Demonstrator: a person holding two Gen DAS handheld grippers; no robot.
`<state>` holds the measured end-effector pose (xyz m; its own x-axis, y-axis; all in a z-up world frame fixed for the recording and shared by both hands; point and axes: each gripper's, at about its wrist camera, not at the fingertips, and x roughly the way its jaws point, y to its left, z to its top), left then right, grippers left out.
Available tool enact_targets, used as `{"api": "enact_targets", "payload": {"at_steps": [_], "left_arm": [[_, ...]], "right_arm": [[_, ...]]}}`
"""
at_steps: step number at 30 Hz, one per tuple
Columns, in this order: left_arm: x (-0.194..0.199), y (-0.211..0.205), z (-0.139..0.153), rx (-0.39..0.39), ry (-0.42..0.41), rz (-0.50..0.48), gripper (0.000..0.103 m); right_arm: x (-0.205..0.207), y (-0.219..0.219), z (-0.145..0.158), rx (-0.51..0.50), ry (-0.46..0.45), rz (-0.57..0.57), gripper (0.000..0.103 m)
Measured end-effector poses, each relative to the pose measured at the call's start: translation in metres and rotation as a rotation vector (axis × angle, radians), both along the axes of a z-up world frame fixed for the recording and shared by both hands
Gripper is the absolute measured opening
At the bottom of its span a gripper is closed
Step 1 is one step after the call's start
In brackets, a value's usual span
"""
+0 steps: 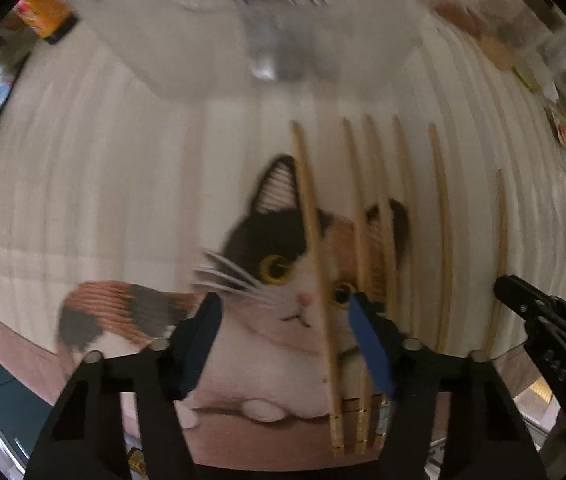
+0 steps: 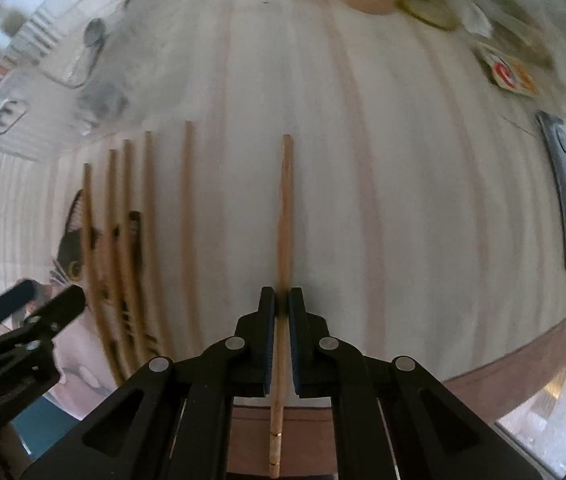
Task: Organize utensils
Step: 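Grasp a wooden chopstick with the left tool while the right tool grasps another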
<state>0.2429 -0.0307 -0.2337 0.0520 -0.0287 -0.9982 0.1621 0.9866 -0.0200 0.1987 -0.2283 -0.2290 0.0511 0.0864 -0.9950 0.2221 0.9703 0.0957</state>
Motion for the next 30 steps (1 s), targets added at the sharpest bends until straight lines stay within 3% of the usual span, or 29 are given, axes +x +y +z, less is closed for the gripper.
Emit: {"api": "enact_targets", "payload": {"at_steps": [2, 4, 5, 6, 15, 25, 30], "left_arm": [[-0.001, -0.006, 0.001, 0.027, -0.024, -0.022, 0.044], [-0.002, -0.008, 0.003, 0.028, -0.032, -0.044, 0.027], [-0.003, -0.006, 0.003, 0.031, -0.03, -0.049, 0.008], [-0.003, -0.004, 0.003, 0.029, -0.023, -0.049, 0.006], [-0.016, 0.035, 0.002, 0.04, -0.009, 0.0, 0.005], [-0.027, 0.019, 0.001, 0.04, -0.011, 0.006, 0.005], [-0.02, 0.038, 0.002, 0.033, -0.01, 0.007, 0.005]], "right_arm": [[-0.006, -0.01, 0.0, -0.002, 0.007, -0.013, 0.007], [-0.013, -0.019, 0.0, 0.004, 0.022, -0.023, 0.007], [-0.016, -0.024, -0.001, 0.015, 0.026, -0.031, 0.007], [-0.019, -0.027, -0.001, 0.022, 0.027, -0.036, 0.007], [-0.034, -0.03, -0.007, 0.014, 0.04, 0.02, 0.007], [-0.026, -0.026, -0.005, -0.004, 0.08, 0.059, 0.009], [-0.03, -0.015, -0.003, -0.005, 0.102, 0.085, 0.02]]}}
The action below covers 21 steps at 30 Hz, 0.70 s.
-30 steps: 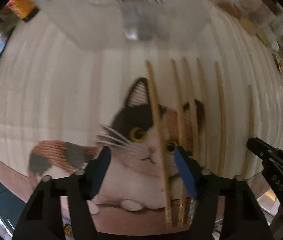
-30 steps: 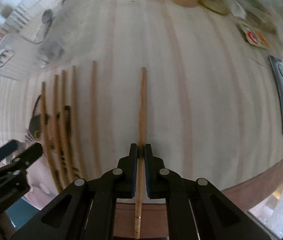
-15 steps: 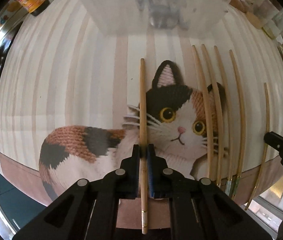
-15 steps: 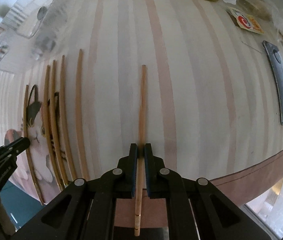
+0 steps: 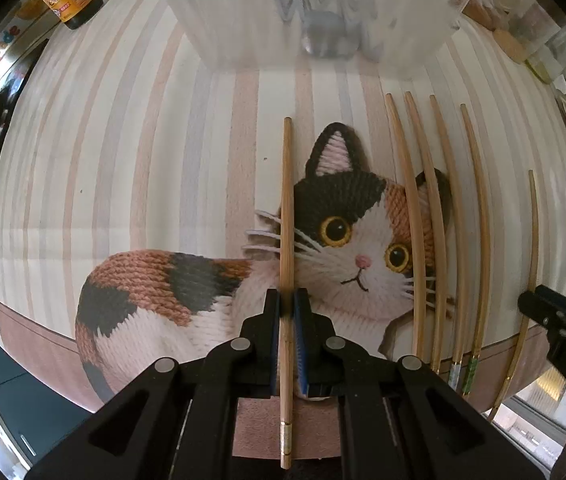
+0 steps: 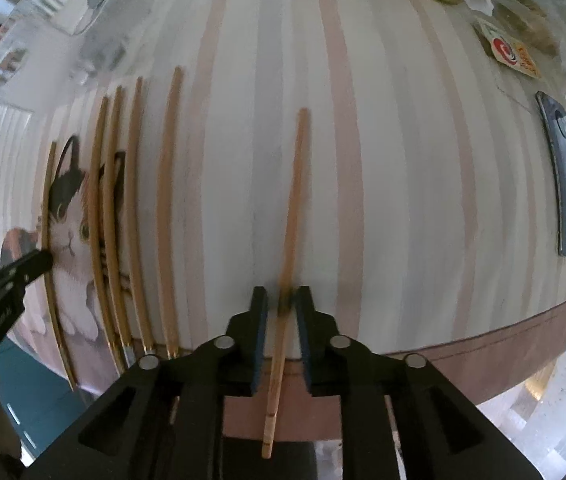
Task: Organize utensils
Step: 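Lift both chopsticks, carry them to the clear container and release them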
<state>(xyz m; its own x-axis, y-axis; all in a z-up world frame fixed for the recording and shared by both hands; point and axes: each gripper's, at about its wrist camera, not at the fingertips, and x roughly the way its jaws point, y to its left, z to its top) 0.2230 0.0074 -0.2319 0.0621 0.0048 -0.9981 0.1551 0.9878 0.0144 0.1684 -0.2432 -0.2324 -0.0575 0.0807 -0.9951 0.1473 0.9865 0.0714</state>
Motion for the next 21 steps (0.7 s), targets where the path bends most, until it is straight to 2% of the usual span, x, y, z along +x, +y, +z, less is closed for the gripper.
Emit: {"api": "enact_targets", "payload": {"at_steps": [21], "left_arm": [[0.001, 0.001, 0.0, -0.006, 0.004, -0.012, 0.005]], "right_arm": [[-0.007, 0.018, -0.005, -0.038, 0.012, 0.019, 0.024]]}}
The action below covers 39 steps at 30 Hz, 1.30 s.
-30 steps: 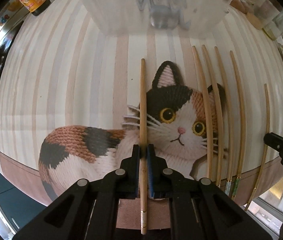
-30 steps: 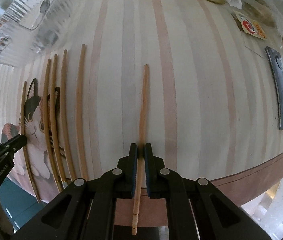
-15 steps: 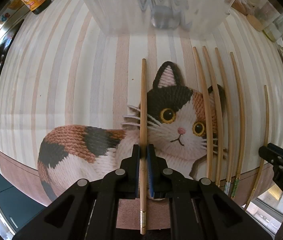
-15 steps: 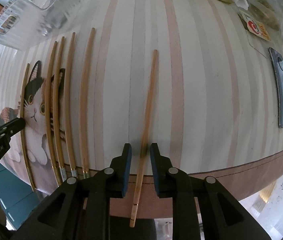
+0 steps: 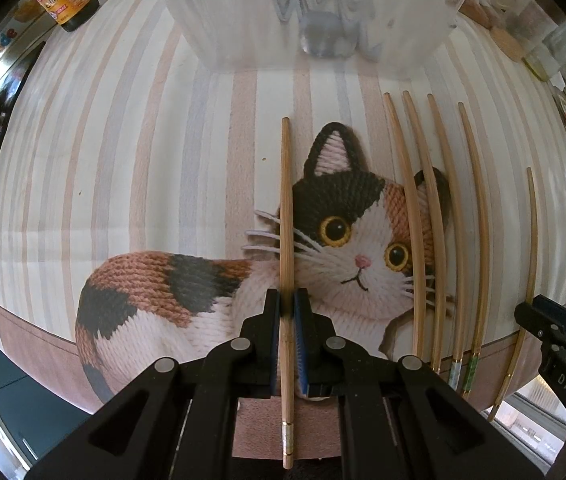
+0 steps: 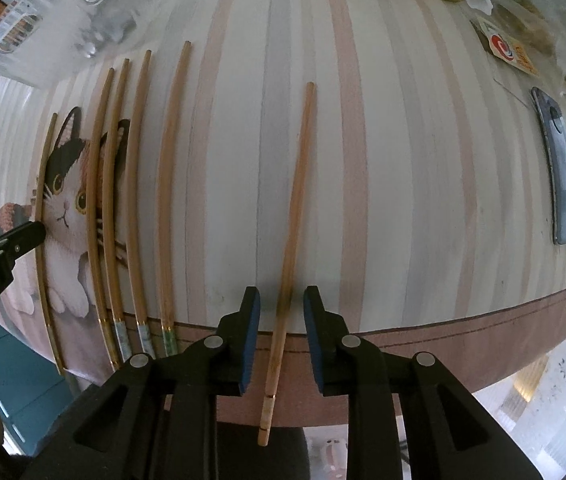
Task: Organize utensils
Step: 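Lift both chopsticks, carry them to the clear container and release them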
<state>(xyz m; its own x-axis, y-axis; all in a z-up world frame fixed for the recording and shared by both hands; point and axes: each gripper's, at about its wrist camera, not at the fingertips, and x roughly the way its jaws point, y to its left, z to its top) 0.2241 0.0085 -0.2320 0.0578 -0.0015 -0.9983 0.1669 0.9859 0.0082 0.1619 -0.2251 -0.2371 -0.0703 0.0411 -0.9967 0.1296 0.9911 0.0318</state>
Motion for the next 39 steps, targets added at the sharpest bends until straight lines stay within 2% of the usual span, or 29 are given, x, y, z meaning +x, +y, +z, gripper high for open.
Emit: {"api": "enact_targets", "payload": {"at_steps": [2, 4, 5, 9, 14, 21, 27, 32, 36, 39], "left_arm": [[-0.001, -0.002, 0.0, 0.004, -0.004, -0.009, 0.005], [-0.003, -0.005, 0.0, 0.013, -0.011, -0.022, 0.005], [-0.004, -0.005, 0.001, 0.028, -0.018, -0.022, 0.005], [-0.009, 0.005, 0.005, 0.039, -0.033, -0.002, 0.005], [-0.011, 0.03, 0.025, 0.04, -0.084, 0.059, 0.005], [-0.003, 0.064, 0.081, 0.01, -0.196, 0.156, 0.004], [0.013, 0.08, 0.152, -0.066, -0.303, 0.182, 0.005], [0.046, 0.071, 0.21, -0.204, -0.36, 0.163, 0.004], [0.089, 0.056, 0.236, -0.305, -0.353, 0.141, 0.005], [0.129, 0.039, 0.234, -0.332, -0.321, 0.123, 0.005]], "right_arm": [[0.001, 0.002, 0.0, -0.006, -0.001, -0.009, 0.024], [0.0, 0.003, 0.001, -0.02, -0.011, -0.011, 0.016], [-0.001, 0.001, 0.002, -0.015, -0.021, -0.021, 0.007], [-0.006, -0.005, 0.003, 0.006, -0.038, -0.062, 0.007], [-0.004, -0.007, 0.014, 0.014, -0.068, -0.071, 0.007], [0.022, -0.004, 0.06, 0.05, -0.163, -0.063, 0.007], [0.054, -0.001, 0.107, 0.129, -0.253, -0.054, 0.007], [0.096, 0.004, 0.142, 0.212, -0.323, -0.054, 0.007], [0.143, 0.012, 0.167, 0.257, -0.364, -0.041, 0.007], [0.183, 0.02, 0.176, 0.276, -0.377, -0.037, 0.007]]}}
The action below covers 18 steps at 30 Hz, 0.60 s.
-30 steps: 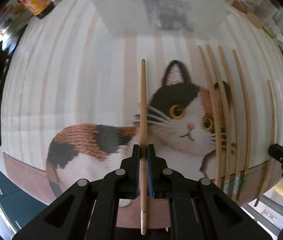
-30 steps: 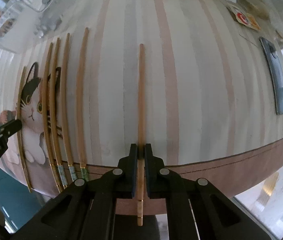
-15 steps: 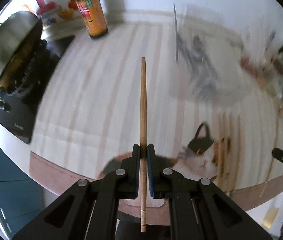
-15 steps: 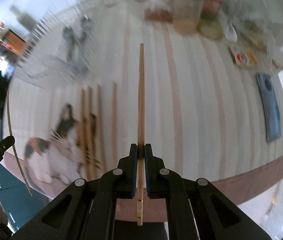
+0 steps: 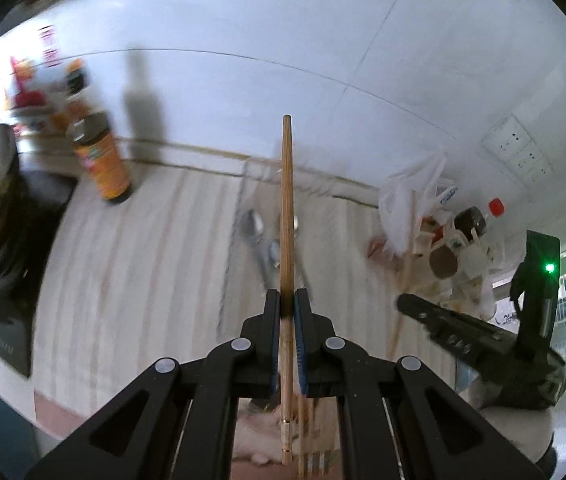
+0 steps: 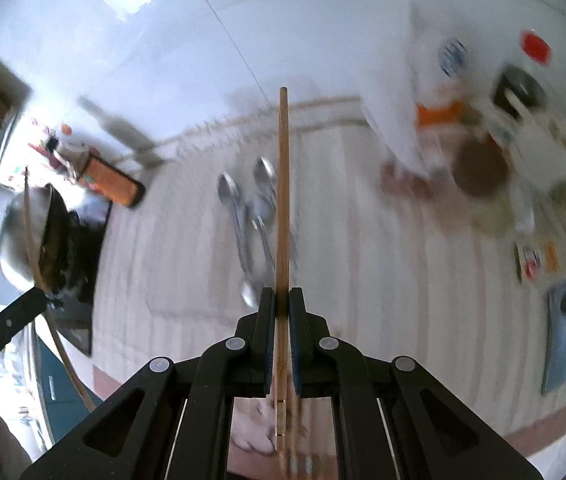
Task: Organize utensils
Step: 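Lift both chopsticks, carry them to the clear container and release them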
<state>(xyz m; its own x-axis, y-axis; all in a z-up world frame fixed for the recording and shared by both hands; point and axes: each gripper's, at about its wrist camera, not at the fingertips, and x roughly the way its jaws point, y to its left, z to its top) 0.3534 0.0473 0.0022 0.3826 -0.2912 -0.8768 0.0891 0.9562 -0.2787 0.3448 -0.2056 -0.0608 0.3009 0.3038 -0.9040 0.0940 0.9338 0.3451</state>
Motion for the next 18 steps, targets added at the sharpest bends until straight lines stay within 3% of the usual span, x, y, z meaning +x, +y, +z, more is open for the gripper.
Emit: {"api": "enact_targets", "payload": {"at_steps": [7, 11, 16, 18], "left_arm": [[0.089, -0.021, -0.064, 0.01, 0.189, -0.022, 0.005], [0.107, -0.023, -0.089, 0.049, 0.252, -0.019, 0.006], [0.099, -0.022, -0.082, 0.132, 0.209, -0.009, 0.009], [0.093, -0.017, -0.076, 0.154, 0.178, 0.015, 0.02]], "right_arm": [[0.072, 0.019, -0.021, 0.0, 0.044, -0.014, 0.007], [0.095, 0.029, -0.048, -0.001, 0.091, -0.008, 0.007], [0.104, 0.037, -0.061, -0.023, 0.122, 0.016, 0.011], [0.1, 0.037, -0.056, -0.037, 0.106, 0.016, 0.02]]}}
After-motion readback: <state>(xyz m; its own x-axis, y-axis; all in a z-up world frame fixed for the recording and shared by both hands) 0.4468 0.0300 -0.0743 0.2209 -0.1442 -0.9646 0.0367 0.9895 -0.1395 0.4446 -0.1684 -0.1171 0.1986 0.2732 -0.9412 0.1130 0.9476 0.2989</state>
